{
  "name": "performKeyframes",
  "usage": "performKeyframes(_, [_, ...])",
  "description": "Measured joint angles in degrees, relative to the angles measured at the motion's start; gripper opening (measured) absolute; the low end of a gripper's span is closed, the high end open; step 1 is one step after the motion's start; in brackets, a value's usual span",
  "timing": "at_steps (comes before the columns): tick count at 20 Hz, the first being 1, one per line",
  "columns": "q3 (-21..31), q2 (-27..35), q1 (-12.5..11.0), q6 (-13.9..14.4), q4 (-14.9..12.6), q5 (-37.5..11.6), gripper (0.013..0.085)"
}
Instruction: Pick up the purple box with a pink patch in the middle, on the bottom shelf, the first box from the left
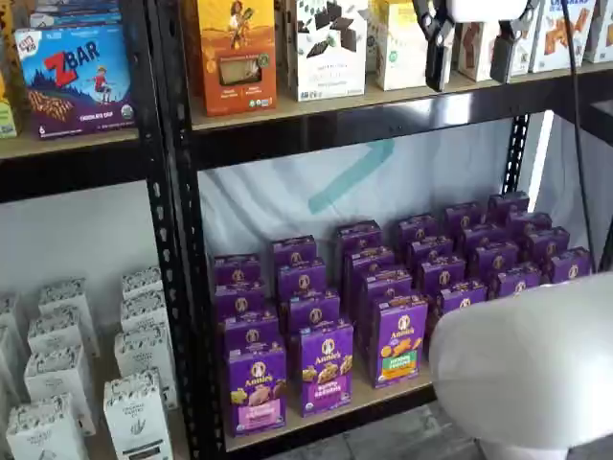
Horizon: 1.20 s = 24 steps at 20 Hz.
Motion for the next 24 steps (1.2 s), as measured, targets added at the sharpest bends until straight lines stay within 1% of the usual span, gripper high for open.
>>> performKeyframes(3, [1.94, -2.19, 0.29, 0.11, -0.34, -3.69, 0.085])
performKeyframes(8, [2.32, -2.23, 0.87, 0.51, -0.84, -4.24, 0.085])
performKeyframes(12, [3.67, -2.5, 0.34, 0.25, -0.08, -5.64, 0.085])
performKeyframes(18, [7.35, -2.7, -0.33, -0.21, 1.03, -9.21, 0.085])
performKeyframes(22, [10.64, -2.83, -0.32, -0.38, 0.84, -12.1, 0.085])
performKeyframes(24, [12.72, -2.64, -0.16, -0.39, 0.25, -13.56, 0.085])
